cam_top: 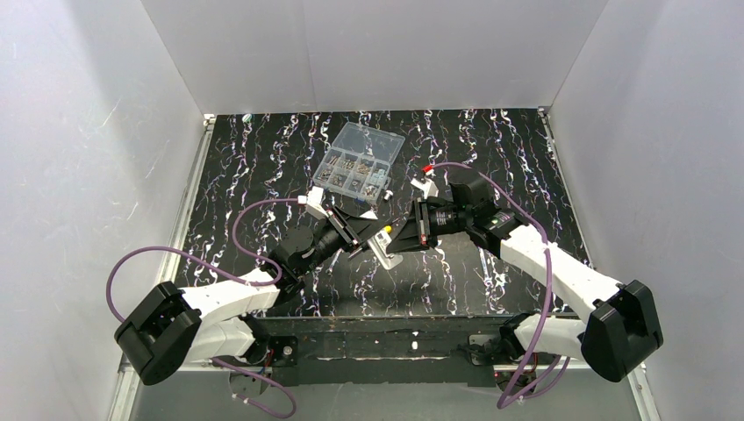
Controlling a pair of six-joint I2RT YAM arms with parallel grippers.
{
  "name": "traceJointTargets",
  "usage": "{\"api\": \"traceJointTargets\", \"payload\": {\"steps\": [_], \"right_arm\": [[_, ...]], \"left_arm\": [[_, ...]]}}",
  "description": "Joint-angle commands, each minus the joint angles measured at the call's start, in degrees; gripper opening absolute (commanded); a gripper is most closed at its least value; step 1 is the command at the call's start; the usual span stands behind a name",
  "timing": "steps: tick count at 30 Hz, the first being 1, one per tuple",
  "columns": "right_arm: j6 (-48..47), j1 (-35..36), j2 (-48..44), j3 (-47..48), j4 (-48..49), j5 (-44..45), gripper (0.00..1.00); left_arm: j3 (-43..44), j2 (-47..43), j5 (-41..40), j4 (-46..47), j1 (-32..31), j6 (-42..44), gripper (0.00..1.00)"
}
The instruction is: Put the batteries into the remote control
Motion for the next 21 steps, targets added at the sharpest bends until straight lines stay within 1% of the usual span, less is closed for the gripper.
{"api": "traceJointTargets", "payload": {"steps": [1,21], "right_arm": [[0.58,-0.15,0.28,-0.95,3.39,-1.34,0.01],[0.22,-0.16,0.93,-1.67,1.50,-0.87,0.01]], "left_arm": [[2.63,-0.74,0.69,4.67,-0.28,-0.03,0.00],[2.67,-0.75,0.83,4.66,-0.25,0.07,0.00]]}}
